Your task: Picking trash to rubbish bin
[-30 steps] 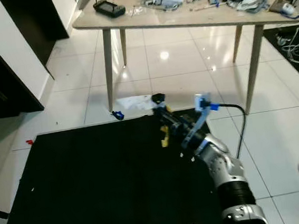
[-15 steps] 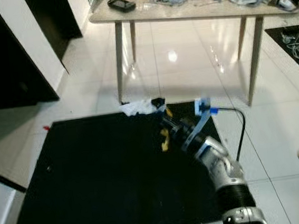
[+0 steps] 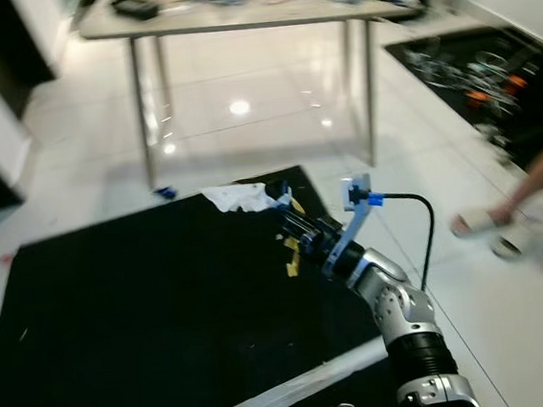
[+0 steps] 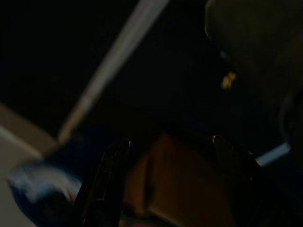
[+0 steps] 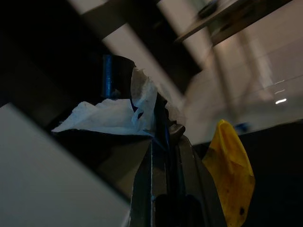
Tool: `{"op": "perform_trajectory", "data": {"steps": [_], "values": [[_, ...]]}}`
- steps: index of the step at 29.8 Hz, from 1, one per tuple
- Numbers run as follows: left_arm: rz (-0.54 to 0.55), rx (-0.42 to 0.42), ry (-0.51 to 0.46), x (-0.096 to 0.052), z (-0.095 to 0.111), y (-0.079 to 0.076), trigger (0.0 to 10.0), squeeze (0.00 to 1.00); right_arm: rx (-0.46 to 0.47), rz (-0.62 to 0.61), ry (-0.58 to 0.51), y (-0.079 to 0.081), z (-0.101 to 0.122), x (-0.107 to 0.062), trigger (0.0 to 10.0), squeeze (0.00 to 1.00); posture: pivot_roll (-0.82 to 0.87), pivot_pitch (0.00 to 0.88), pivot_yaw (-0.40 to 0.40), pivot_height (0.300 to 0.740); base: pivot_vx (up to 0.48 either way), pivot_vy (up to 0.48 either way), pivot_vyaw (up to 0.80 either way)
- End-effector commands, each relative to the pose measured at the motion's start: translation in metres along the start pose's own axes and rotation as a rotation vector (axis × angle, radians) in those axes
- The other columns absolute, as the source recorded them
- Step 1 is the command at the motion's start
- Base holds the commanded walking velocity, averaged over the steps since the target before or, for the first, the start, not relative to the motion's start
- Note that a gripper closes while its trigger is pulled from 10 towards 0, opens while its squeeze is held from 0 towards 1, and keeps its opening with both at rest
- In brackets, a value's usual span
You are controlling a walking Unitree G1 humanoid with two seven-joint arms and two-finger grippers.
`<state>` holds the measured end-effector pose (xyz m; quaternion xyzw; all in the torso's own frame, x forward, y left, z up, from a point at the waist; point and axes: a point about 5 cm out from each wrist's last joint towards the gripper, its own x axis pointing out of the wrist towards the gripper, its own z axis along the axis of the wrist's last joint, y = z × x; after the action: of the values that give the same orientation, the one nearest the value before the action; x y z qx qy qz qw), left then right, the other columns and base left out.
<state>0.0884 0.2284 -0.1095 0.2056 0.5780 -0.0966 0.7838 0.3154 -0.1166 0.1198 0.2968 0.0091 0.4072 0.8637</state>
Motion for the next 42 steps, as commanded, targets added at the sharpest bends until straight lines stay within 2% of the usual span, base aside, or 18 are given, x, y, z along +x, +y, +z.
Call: {"op": "perform_trajectory", "data": {"steps": [1,31,42], "values": [[-0.012,-0.004,0.010,0.000,-0.004,-0.003,10.0,0.00,0.008,-0.017,0.006,-0.002,-0.003,-0.002,10.0,0.00,0.00,0.097,-0.007,0.740,0.000,0.000,-0.78],[-0.014,-0.006,0.006,0.000,-0.002,-0.001,10.0,0.00,-0.016,-0.105,-0.039,-0.015,0.012,-0.004,10.0,0.00,0.01,0.097,-0.003,0.740,0.000,0.000,-0.78],[-0.018,-0.009,0.006,0.000,-0.002,-0.003,10.0,0.00,-0.035,-0.239,-0.088,-0.030,0.023,-0.007,10.0,0.00,0.01,0.097,-0.008,0.740,0.000,0.000,-0.78]]}}
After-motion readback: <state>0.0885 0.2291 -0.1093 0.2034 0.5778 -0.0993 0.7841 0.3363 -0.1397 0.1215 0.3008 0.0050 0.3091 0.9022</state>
